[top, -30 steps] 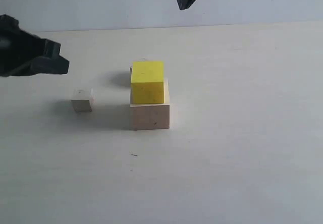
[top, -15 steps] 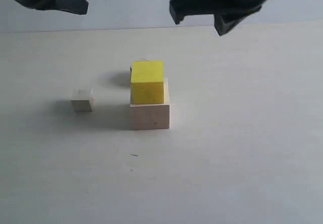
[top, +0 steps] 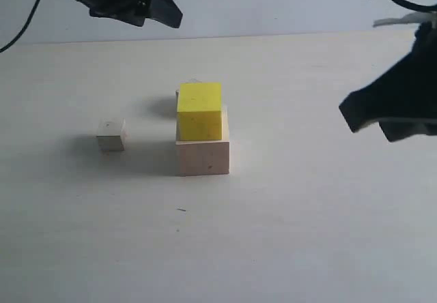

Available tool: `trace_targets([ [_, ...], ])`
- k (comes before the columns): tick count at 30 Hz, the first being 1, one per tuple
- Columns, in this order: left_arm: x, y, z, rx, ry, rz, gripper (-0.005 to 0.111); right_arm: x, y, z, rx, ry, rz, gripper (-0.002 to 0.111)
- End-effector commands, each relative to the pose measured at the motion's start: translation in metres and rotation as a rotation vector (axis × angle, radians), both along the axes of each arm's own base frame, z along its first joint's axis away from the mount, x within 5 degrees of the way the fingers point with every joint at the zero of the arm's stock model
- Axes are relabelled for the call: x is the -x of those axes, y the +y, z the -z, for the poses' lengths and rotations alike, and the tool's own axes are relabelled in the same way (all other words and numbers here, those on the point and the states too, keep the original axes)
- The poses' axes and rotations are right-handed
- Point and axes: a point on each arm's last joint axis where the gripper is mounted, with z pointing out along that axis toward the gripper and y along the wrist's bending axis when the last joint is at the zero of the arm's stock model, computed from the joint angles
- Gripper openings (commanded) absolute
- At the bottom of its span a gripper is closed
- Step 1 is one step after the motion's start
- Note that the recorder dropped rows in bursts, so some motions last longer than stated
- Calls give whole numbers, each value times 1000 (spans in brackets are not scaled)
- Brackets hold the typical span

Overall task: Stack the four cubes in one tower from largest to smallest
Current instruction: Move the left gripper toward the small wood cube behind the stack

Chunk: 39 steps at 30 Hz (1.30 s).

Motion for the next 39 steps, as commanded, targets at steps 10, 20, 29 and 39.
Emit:
trace_targets([
  [10, -33, -10, 19, -142, -139, 14, 70, 48, -12, -9, -269, 88, 2, 0],
  [20, -35, -14, 30, -96, -81, 0, 71, 51, -13, -11, -307, 107, 54, 0],
  [29, -44, -22, 66, -94, -15, 25, 90, 51, -12, -11, -315, 115, 70, 0],
  [39, -48, -38, 95, -126, -44, 82, 90, 53, -11, -11, -335, 133, 69, 0],
])
